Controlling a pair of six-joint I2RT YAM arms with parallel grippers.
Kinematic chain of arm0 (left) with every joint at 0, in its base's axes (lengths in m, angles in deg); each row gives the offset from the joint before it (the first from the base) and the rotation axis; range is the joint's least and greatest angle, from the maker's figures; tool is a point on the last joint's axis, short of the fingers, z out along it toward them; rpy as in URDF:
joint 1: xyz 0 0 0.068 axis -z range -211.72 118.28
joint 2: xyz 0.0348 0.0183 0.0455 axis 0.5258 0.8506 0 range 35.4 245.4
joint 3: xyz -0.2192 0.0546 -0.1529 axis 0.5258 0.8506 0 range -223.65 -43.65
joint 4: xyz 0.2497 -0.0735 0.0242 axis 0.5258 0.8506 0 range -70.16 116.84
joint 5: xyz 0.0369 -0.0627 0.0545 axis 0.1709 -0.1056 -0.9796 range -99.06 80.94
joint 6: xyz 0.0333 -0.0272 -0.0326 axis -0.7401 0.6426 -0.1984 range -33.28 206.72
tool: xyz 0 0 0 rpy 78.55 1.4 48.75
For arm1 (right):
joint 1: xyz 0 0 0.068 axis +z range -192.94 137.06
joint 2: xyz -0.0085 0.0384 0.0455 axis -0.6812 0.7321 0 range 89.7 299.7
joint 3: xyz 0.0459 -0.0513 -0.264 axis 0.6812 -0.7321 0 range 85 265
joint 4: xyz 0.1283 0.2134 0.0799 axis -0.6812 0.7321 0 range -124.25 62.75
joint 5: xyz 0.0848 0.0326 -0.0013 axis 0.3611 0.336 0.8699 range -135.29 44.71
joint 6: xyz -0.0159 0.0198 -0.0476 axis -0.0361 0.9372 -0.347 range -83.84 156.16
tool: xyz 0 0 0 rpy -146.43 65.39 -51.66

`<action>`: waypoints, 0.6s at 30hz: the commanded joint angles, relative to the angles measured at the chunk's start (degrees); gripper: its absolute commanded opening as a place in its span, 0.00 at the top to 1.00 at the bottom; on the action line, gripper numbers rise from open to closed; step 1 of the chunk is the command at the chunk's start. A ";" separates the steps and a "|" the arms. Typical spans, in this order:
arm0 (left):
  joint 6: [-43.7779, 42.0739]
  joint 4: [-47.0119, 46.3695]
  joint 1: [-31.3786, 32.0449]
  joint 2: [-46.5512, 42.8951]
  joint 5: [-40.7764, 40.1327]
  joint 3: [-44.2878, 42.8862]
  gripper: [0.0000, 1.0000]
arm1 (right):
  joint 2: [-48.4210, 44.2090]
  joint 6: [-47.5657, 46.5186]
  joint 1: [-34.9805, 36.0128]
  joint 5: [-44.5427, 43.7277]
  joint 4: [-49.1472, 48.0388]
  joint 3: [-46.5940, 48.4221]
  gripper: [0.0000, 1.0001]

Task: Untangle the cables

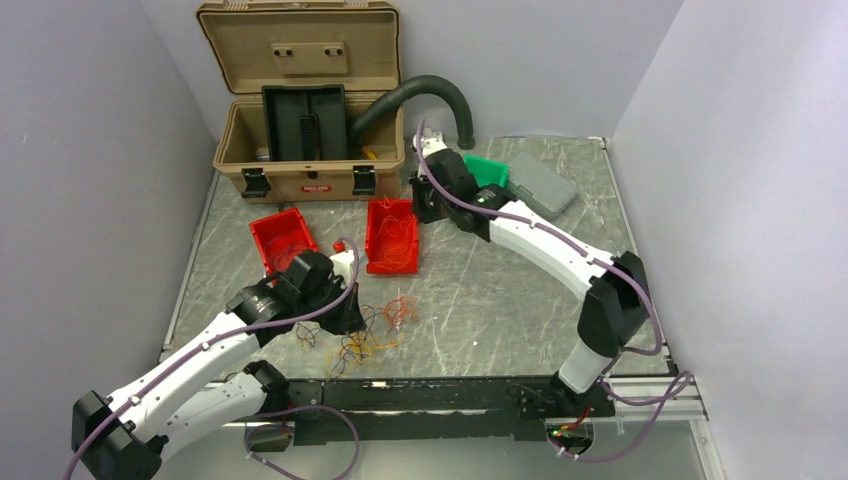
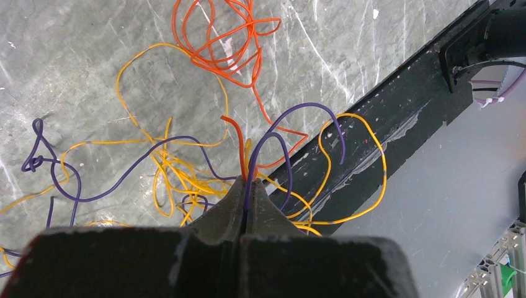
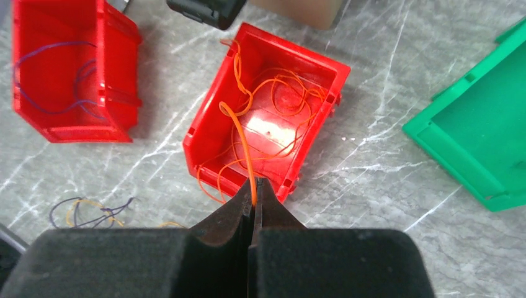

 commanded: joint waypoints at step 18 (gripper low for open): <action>-0.04 -0.22 0.08 -0.81 -0.27 -1.03 1.00 | -5.23 -2.09 0.17 0.75 1.55 5.35 1.00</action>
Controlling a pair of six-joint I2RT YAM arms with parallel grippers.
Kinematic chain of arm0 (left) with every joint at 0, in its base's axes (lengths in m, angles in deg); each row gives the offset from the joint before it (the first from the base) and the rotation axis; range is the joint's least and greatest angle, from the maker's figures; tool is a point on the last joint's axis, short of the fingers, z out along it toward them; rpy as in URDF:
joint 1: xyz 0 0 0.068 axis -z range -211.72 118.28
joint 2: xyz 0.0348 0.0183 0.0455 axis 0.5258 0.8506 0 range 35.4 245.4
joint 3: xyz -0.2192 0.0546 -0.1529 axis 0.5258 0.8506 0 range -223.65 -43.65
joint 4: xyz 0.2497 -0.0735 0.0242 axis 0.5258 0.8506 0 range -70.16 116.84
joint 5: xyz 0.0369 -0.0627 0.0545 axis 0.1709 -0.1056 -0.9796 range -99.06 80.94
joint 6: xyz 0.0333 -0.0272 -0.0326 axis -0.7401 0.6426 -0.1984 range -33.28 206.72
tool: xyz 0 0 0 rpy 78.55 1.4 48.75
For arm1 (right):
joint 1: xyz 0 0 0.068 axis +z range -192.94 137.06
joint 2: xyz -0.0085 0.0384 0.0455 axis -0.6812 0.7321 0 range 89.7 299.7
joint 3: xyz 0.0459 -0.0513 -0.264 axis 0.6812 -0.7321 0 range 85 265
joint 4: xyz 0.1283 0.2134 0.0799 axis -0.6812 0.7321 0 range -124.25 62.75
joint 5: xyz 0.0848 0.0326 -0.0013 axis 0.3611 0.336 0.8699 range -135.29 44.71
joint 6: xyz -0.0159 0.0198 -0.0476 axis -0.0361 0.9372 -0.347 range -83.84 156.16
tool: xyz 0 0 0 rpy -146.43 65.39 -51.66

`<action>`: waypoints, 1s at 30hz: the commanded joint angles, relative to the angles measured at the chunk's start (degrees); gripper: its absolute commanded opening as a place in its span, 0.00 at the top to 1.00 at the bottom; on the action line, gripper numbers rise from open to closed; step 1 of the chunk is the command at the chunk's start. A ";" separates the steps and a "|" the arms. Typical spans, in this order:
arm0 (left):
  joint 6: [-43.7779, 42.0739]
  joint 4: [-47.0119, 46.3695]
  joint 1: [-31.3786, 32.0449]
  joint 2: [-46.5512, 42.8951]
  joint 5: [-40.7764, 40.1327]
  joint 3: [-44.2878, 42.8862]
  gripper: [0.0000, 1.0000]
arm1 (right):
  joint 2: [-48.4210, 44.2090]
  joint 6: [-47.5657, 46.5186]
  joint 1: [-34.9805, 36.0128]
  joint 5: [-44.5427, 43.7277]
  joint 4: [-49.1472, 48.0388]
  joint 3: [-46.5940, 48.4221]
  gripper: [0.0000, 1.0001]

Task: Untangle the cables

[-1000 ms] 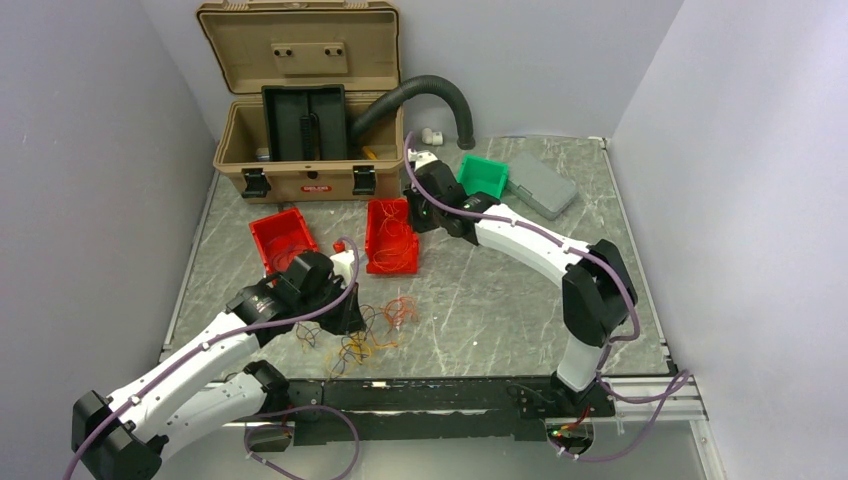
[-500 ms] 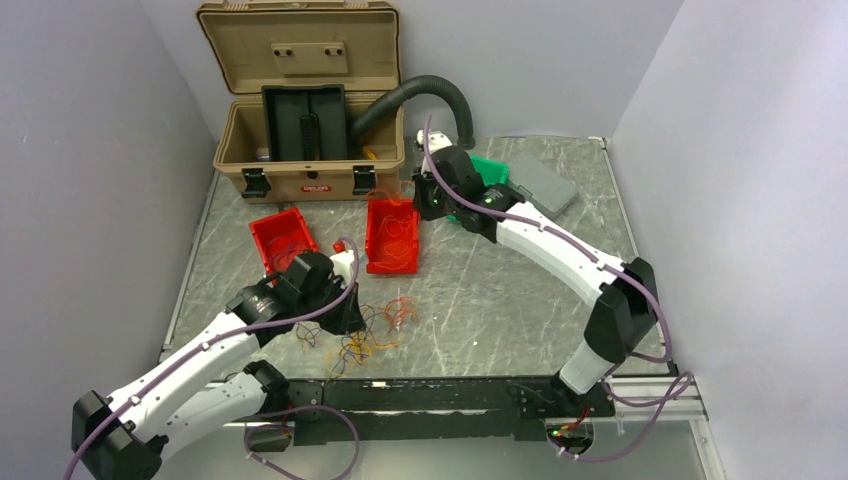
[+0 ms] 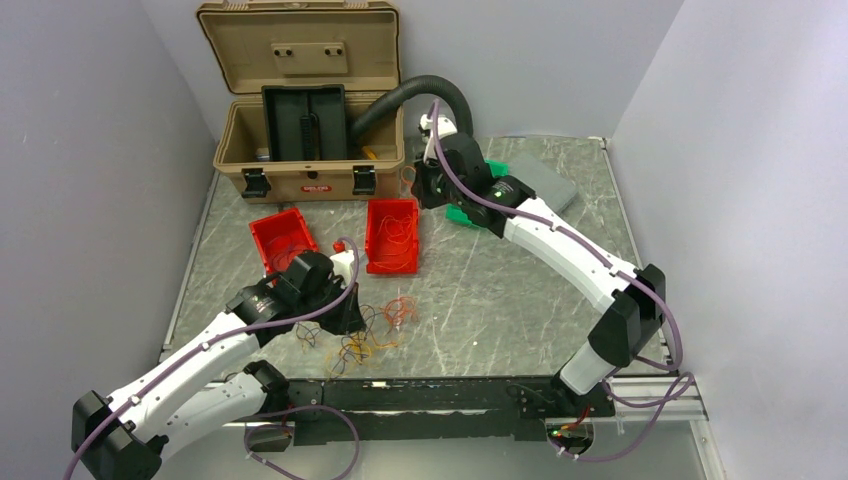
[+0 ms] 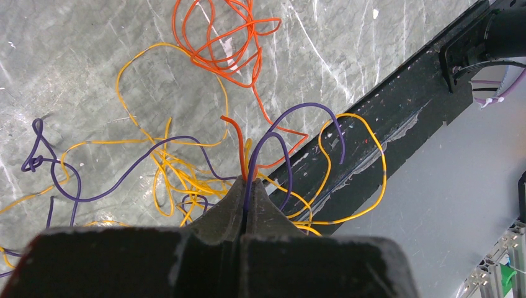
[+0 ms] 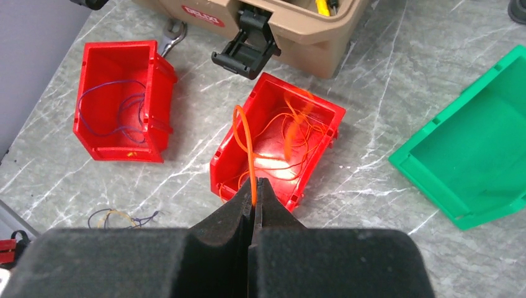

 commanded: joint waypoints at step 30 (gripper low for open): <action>-0.83 0.12 0.10 0.15 -0.45 -1.44 1.00 | 21.02 4.29 -0.52 6.03 -0.63 9.62 1.00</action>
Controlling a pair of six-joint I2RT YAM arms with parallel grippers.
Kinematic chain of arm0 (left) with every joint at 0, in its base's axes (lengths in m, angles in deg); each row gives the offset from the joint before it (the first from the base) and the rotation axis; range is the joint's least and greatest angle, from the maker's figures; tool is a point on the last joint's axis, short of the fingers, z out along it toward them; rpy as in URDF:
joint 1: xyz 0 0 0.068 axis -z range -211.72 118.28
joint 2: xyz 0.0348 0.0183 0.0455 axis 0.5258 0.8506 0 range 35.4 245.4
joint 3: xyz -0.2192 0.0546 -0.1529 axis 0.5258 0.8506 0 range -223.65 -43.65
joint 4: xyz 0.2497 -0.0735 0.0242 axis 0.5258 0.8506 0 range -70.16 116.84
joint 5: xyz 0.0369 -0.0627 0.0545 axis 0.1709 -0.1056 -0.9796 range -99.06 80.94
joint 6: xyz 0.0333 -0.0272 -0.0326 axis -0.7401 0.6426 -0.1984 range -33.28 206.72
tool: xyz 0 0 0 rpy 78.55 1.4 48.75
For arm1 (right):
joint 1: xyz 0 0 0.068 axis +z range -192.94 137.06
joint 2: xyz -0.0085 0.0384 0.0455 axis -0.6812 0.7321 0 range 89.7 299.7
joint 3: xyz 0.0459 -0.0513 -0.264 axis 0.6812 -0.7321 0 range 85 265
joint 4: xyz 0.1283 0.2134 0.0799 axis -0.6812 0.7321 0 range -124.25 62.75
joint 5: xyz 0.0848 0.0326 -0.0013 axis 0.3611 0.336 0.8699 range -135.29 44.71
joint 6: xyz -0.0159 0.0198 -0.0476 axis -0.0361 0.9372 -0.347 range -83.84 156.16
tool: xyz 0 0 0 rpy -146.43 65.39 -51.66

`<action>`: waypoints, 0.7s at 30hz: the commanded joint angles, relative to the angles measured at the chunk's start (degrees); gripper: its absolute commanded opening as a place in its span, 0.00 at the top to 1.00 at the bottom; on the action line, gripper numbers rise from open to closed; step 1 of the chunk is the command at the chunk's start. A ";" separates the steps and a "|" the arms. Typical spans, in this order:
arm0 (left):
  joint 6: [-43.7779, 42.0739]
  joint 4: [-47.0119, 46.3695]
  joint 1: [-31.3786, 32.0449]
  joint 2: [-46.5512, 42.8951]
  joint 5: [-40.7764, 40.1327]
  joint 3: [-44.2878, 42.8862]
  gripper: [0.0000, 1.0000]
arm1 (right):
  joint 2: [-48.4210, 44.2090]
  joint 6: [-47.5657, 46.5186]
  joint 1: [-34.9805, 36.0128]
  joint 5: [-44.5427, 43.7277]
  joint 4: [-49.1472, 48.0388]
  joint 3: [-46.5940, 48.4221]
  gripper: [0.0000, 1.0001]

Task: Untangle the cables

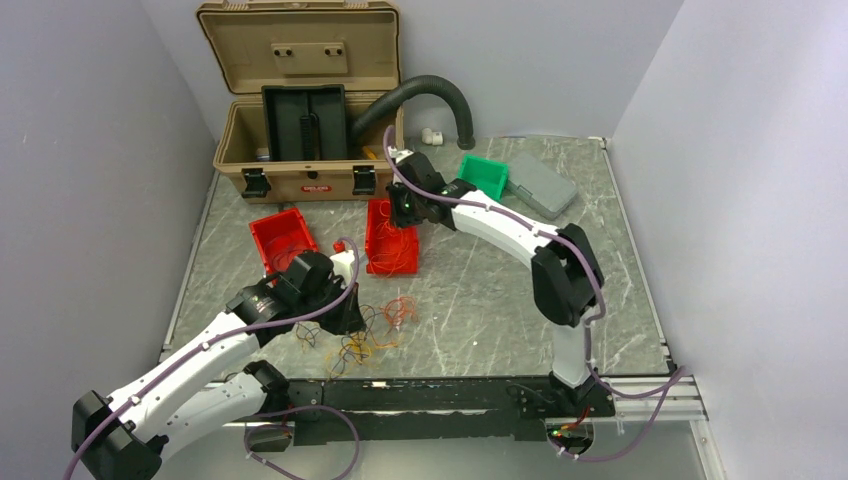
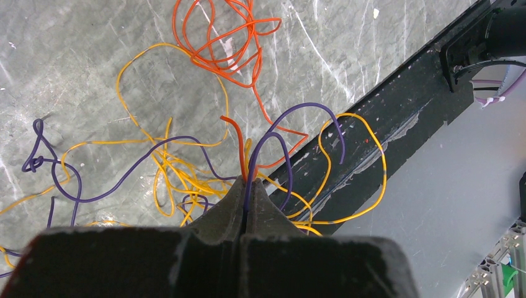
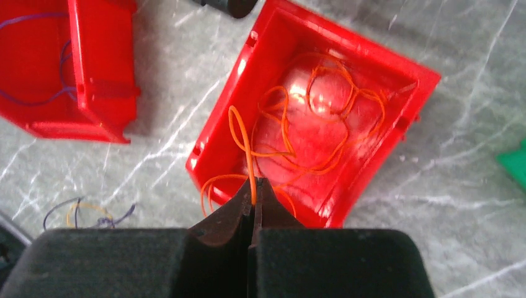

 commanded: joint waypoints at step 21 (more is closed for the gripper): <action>-1.45 0.88 0.07 1.85 -1.13 -2.72 1.00 | 3.32 -15.22 -1.05 -8.83 -24.83 -3.25 1.00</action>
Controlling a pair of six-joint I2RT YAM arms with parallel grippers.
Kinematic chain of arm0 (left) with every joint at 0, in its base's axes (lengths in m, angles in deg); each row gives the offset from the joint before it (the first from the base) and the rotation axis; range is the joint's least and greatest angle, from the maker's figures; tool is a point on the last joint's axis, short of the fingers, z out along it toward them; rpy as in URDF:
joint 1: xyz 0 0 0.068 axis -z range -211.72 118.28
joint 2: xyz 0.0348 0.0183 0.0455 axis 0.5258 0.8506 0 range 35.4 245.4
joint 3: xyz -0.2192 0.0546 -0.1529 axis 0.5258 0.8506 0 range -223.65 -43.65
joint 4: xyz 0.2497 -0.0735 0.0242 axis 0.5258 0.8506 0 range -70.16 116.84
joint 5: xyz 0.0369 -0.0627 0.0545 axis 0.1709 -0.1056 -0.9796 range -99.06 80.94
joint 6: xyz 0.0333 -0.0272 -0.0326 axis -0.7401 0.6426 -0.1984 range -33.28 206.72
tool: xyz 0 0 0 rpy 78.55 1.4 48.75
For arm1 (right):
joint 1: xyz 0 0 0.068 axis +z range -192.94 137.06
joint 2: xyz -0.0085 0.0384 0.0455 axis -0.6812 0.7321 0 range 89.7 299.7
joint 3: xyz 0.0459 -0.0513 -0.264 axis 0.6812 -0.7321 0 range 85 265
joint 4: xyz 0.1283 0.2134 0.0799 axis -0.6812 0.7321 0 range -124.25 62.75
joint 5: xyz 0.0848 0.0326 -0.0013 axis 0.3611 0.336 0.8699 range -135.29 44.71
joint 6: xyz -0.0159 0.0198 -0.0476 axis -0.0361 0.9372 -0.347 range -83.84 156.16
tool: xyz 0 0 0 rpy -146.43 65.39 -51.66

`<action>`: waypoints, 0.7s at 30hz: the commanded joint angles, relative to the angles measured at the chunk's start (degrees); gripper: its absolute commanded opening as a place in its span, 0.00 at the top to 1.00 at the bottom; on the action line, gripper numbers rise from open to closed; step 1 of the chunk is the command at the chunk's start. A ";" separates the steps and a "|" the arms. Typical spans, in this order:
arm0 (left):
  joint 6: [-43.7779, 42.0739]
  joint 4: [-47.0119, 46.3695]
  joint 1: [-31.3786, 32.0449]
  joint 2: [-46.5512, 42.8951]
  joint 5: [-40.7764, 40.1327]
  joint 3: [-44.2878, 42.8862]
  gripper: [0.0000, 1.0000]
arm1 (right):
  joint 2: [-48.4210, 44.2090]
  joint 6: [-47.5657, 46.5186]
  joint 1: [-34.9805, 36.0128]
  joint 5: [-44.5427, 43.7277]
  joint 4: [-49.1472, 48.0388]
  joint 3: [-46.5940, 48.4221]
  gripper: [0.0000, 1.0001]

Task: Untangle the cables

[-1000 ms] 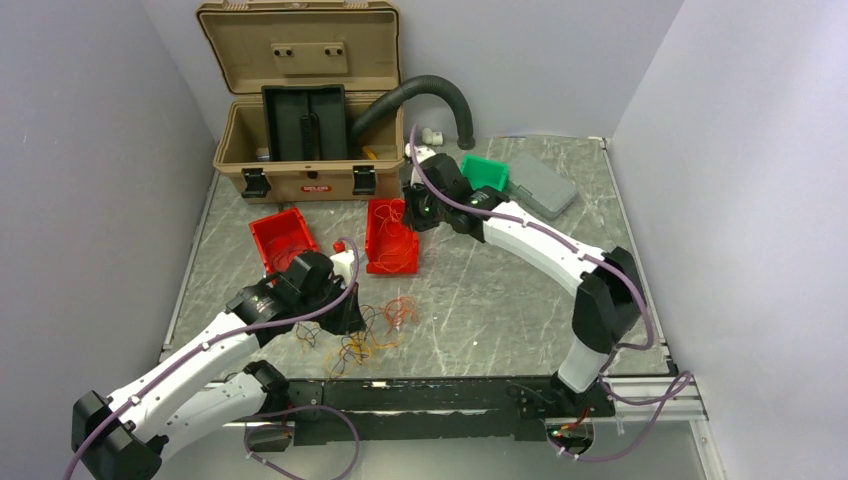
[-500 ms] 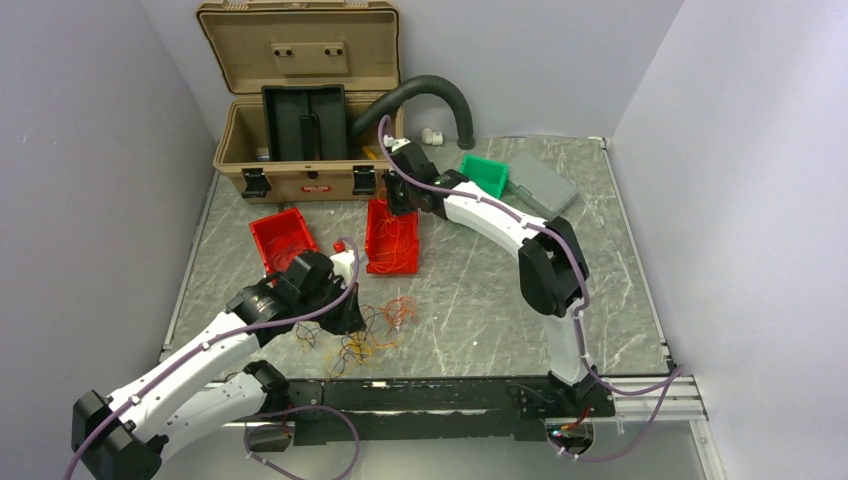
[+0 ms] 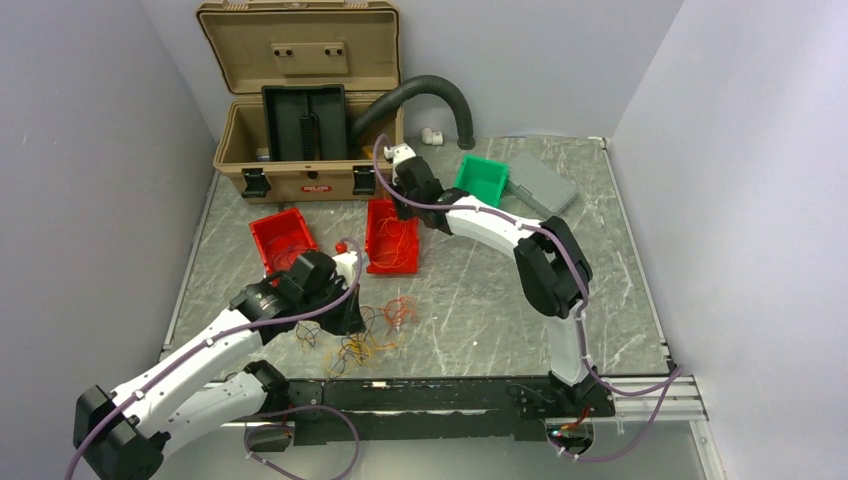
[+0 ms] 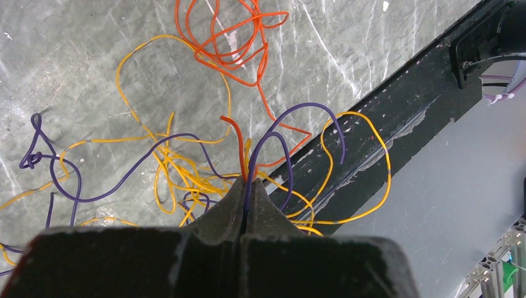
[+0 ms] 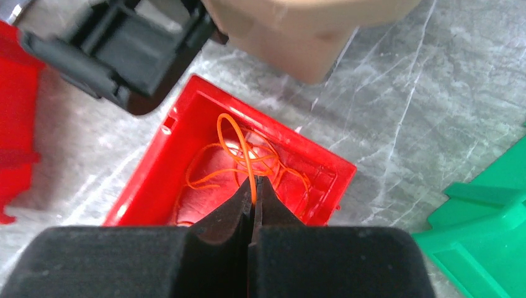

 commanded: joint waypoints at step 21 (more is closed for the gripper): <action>-1.29 1.85 0.03 -0.33 -1.62 -3.86 1.00 | -1.14 -6.32 3.85 0.01 -9.07 -5.54 0.42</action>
